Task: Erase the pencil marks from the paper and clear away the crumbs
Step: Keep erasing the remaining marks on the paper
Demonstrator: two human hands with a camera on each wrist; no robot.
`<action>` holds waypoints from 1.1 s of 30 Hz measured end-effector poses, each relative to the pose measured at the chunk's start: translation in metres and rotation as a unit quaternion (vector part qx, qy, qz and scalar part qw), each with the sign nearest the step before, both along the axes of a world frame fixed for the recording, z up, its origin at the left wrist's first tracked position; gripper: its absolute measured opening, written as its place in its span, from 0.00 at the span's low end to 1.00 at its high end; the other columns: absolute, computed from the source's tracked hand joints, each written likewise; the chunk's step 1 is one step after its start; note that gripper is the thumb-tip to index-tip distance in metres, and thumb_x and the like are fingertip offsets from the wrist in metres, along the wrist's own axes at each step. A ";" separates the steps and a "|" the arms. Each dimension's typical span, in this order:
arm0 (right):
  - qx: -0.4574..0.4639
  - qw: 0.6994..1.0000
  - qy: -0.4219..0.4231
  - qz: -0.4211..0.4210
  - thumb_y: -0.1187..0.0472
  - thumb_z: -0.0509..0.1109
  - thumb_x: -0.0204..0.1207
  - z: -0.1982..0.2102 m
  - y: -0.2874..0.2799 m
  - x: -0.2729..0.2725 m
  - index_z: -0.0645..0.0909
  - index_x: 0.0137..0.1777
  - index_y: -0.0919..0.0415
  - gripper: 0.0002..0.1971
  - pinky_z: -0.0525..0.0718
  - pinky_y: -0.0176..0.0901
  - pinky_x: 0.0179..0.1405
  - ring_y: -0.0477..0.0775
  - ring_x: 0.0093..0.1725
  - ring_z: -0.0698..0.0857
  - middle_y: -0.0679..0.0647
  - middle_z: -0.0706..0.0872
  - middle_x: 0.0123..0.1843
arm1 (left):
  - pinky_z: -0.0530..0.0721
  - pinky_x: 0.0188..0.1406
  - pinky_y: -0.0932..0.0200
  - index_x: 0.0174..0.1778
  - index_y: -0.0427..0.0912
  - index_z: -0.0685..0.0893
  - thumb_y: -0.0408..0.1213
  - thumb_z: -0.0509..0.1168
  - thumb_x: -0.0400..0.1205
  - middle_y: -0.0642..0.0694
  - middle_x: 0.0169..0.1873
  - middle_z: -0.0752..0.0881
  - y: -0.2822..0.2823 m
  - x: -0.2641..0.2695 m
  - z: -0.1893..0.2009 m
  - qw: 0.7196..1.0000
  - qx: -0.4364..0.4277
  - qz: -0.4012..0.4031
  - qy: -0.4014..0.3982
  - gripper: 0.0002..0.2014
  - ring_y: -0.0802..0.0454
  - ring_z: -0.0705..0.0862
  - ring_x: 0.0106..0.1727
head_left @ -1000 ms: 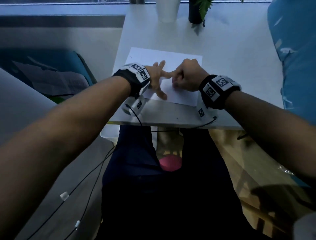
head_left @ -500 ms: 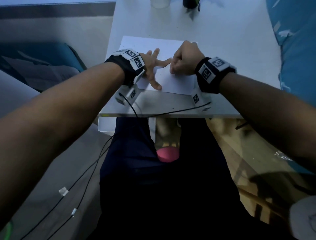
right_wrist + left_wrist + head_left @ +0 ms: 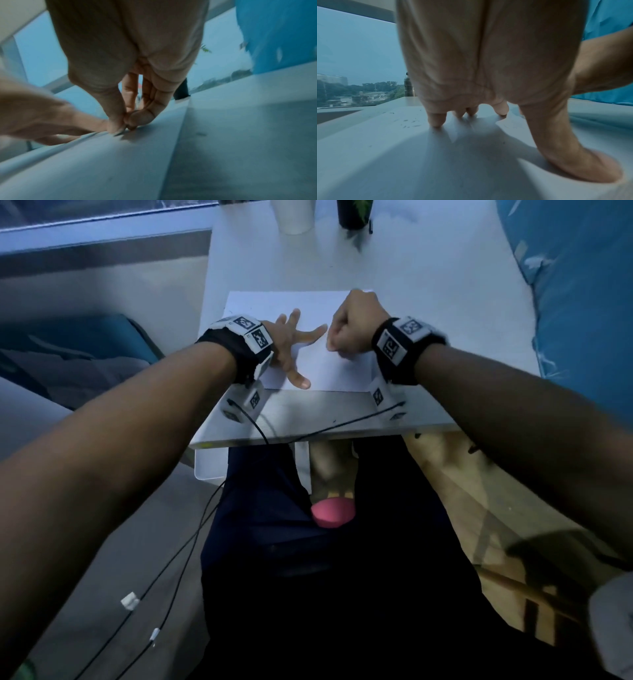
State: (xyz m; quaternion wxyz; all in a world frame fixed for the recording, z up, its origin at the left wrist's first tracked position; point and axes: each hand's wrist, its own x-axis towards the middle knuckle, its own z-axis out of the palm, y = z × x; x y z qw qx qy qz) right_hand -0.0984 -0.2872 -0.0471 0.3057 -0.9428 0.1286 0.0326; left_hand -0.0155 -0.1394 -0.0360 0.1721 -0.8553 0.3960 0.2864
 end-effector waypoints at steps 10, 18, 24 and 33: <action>0.005 1.000 -0.012 0.022 0.66 0.73 0.63 -0.002 0.013 -0.003 0.88 0.30 0.60 0.04 0.92 0.45 0.39 0.43 0.25 0.87 0.48 0.85 0.24 | 0.54 0.77 0.23 0.82 0.71 0.38 0.63 0.77 0.67 0.41 0.84 0.31 0.001 0.002 -0.005 1.000 -0.013 0.004 0.002 0.59 0.38 0.37 0.86; -0.051 0.997 -0.011 -0.049 0.63 0.77 0.67 0.012 -0.034 0.005 0.91 0.44 0.63 0.07 0.88 0.42 0.52 0.54 0.48 0.90 0.58 0.92 0.45 | 0.61 0.79 0.31 0.86 0.55 0.40 0.61 0.76 0.70 0.38 0.85 0.39 0.007 -0.003 -0.008 0.998 -0.065 0.007 -0.016 0.60 0.37 0.45 0.86; -0.061 0.993 0.057 -0.079 0.63 0.69 0.70 -0.002 -0.033 0.008 0.83 0.50 0.66 0.11 0.88 0.47 0.48 0.63 0.52 0.88 0.64 0.88 0.56 | 0.57 0.82 0.39 0.88 0.48 0.43 0.62 0.73 0.73 0.40 0.86 0.40 0.019 -0.010 -0.010 0.993 -0.111 0.024 -0.031 0.57 0.41 0.46 0.86; 0.068 0.978 -0.042 -0.192 0.63 0.69 0.73 -0.001 -0.018 0.015 0.87 0.51 0.69 0.11 0.85 0.41 0.51 0.59 0.53 0.87 0.59 0.90 0.50 | 0.54 0.82 0.47 0.88 0.48 0.49 0.61 0.70 0.77 0.43 0.87 0.46 0.025 -0.025 -0.011 0.982 -0.184 0.031 -0.022 0.50 0.42 0.51 0.86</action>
